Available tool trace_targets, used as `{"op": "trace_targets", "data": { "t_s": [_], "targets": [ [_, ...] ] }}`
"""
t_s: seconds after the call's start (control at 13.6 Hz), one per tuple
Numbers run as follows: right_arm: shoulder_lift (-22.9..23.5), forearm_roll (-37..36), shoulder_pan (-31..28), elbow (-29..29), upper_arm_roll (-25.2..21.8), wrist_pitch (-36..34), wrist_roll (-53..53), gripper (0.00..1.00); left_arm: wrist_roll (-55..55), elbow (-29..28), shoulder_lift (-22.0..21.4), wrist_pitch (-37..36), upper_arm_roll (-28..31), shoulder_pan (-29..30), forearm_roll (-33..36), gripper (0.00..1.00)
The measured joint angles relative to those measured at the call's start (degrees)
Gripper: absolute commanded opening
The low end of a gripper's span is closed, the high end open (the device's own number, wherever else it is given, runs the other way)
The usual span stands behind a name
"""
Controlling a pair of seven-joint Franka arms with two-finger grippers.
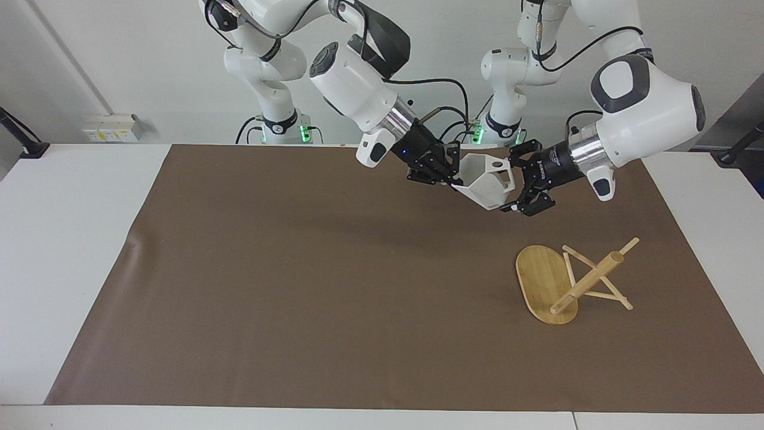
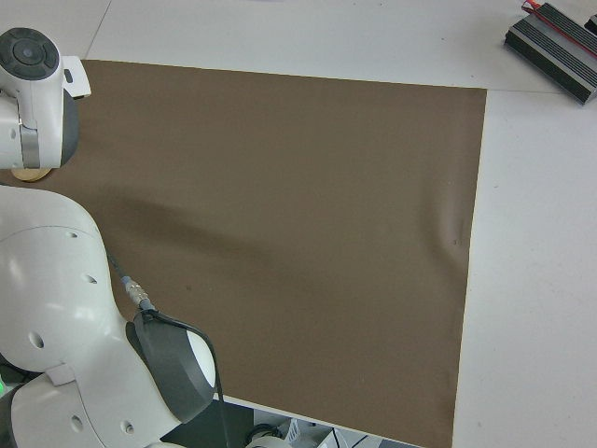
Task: Hang cup on rack
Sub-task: 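Bring the mug to the left gripper and grasp it there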
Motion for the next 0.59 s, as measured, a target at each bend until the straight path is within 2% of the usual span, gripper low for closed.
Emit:
{"op": "trace_targets", "data": {
  "t_s": [0.59],
  "targets": [
    [0.0,0.0,0.1,0.0,0.0,0.0,0.0,0.0,-1.7,0.2,-0.1,0.4,-0.3,-0.8,0.0,1.0]
  ]
}}
